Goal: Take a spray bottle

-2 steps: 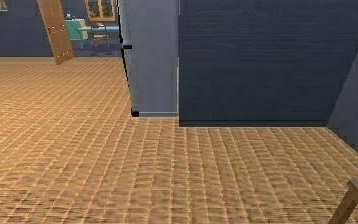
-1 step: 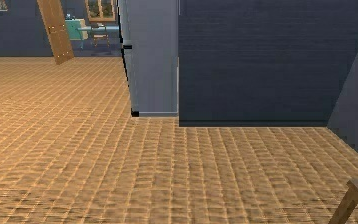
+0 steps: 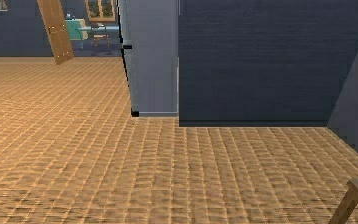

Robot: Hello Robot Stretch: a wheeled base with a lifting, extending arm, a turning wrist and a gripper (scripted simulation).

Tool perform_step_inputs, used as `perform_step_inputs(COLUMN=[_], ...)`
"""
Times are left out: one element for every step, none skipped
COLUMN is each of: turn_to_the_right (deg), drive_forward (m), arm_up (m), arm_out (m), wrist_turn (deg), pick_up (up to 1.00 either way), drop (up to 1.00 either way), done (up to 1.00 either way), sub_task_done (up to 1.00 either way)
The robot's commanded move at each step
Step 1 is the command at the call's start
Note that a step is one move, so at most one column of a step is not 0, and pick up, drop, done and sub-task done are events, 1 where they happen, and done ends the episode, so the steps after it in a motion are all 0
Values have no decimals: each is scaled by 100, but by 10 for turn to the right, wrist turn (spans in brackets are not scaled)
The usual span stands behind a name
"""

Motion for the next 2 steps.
perform_step_inputs(turn_to_the_right=[0, 0], drive_forward=[0, 0], arm_up=[0, 0], arm_out=[0, 0], wrist_turn=[450, 450], pick_up=[0, 0], drop=[0, 0], done=[0, 0], sub_task_done=[0, 0])
